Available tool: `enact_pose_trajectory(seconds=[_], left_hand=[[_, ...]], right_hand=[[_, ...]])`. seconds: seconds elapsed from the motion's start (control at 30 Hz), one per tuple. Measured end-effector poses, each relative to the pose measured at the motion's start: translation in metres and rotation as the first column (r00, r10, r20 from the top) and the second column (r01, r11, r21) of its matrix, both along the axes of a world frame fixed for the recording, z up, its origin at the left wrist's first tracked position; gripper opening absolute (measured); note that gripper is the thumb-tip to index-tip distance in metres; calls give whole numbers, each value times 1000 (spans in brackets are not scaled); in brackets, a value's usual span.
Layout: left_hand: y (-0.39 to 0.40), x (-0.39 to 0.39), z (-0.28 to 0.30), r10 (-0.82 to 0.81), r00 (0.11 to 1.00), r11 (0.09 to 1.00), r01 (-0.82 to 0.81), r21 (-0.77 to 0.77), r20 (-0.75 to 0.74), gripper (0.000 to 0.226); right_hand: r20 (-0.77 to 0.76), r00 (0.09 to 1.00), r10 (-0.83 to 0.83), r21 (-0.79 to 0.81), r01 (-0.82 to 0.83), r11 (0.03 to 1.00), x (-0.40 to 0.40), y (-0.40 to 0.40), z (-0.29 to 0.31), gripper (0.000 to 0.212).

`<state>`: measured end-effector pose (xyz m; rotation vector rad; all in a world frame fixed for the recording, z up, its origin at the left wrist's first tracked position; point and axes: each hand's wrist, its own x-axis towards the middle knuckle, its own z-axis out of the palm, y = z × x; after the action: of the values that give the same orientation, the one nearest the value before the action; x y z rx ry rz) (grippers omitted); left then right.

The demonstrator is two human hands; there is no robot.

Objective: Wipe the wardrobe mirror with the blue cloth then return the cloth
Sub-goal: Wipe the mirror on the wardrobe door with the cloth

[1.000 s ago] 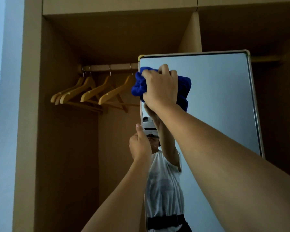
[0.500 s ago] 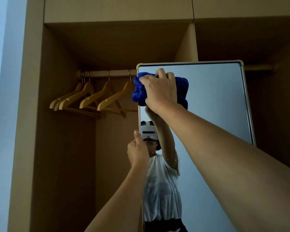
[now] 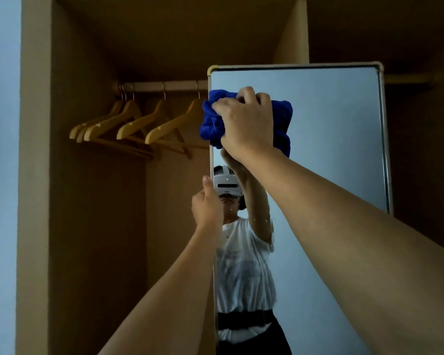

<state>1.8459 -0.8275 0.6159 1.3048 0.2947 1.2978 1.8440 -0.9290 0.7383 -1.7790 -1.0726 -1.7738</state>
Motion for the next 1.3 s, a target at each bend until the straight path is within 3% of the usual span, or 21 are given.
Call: enact_pose_trajectory(seconds=[0.27, 0.43, 0.6, 1.03, 1.2, 1.3], left_hand=[[-2, -9, -5, -50, 998, 999, 50, -17, 23, 45], [-6, -19, -9, -90, 996, 996, 90, -7, 4, 44], [-2, -20, -23, -80, 996, 996, 78, -44, -40, 44], [0, -20, -29, -105, 994, 994, 105, -18, -1, 38], [-5, -25, -29, -101, 995, 995, 101, -5, -16, 40], [-10, -29, -29, -104, 993, 995, 105, 5, -48, 42]], right_hand=[[80, 997, 2, -51, 2, 999, 8, -3, -43, 37], [91, 994, -54, -134, 66, 989, 3, -13, -25, 42], [45, 996, -75, -103, 79, 992, 2, -11, -17, 47], [192, 981, 37, -10, -36, 999, 20, -1, -118, 39], [195, 981, -4, -94, 23, 995, 17, -9, -96, 40], [114, 992, -55, -138, 70, 988, 11, -13, -73, 47]])
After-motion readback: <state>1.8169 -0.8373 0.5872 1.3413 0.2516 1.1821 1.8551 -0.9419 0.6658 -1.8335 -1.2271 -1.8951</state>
